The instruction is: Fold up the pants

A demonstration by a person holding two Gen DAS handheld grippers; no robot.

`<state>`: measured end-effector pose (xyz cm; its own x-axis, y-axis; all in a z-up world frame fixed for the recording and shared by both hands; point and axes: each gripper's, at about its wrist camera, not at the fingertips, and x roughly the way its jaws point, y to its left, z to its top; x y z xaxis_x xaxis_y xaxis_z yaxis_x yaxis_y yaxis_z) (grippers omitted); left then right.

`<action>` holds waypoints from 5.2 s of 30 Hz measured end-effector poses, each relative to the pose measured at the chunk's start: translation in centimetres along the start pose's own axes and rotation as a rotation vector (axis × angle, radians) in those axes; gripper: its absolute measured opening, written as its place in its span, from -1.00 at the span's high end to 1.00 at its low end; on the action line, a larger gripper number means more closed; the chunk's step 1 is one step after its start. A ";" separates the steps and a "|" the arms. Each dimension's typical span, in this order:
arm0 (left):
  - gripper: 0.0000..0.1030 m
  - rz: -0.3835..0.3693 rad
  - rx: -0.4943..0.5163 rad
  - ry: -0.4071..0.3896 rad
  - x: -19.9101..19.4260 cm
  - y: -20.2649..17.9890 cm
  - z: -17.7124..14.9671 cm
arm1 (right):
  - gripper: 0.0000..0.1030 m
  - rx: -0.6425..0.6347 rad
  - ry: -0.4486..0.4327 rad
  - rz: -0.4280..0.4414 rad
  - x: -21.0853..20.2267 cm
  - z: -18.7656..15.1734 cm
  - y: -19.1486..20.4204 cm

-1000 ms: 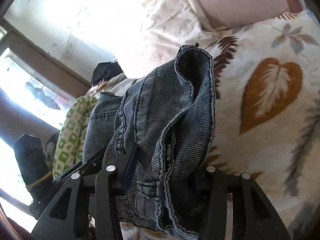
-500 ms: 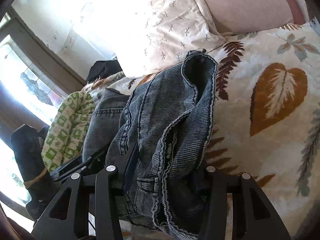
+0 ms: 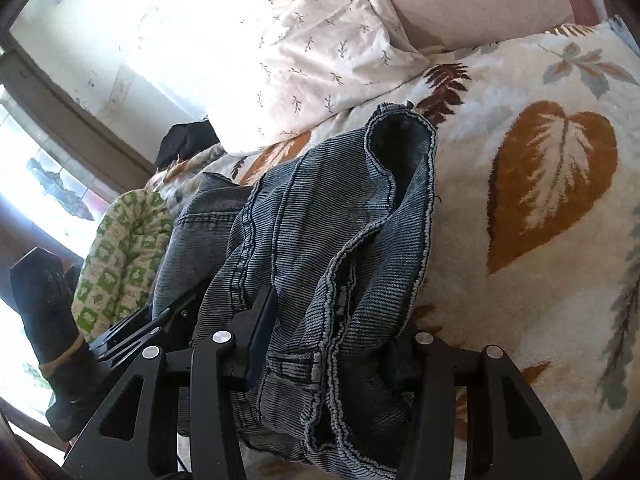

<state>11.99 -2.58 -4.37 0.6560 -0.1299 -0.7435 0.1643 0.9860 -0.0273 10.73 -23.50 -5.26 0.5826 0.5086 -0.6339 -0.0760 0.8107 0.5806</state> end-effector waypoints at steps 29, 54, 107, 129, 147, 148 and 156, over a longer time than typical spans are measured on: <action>-0.94 0.228 0.035 -0.191 -7.5 0.0 -0.6 | -0.51 -0.116 -0.110 -0.284 -5.7 -1.9 2.1; -0.99 0.229 -0.044 -0.277 -15.7 0.3 -4.0 | -0.70 -0.297 -0.518 -0.321 -16.2 -9.6 8.5; -0.99 0.320 -0.123 -0.201 -11.6 5.1 -7.4 | -0.72 -0.494 -0.399 -0.351 -8.8 -11.7 11.3; -0.99 0.317 -0.123 -0.215 -12.1 4.8 -7.2 | -0.72 -0.486 -0.415 -0.353 -8.9 -11.5 11.5; -0.99 0.319 -0.115 -0.224 -12.3 4.3 -7.2 | -0.72 -0.370 -0.448 -0.363 -10.1 -10.6 10.0; -0.99 0.319 -0.115 -0.224 -12.4 4.3 -7.2 | -0.72 -0.369 -0.449 -0.365 -10.1 -10.6 10.0; -0.99 0.315 -0.115 -0.225 -12.4 4.1 -7.2 | -0.72 -0.366 -0.453 -0.366 -10.2 -10.6 9.9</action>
<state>-0.76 3.84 -0.03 0.8081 0.1739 -0.5628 -0.1460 0.9847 0.0947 -4.52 -17.55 1.57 0.8975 0.0761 -0.4343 -0.0315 0.9935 0.1091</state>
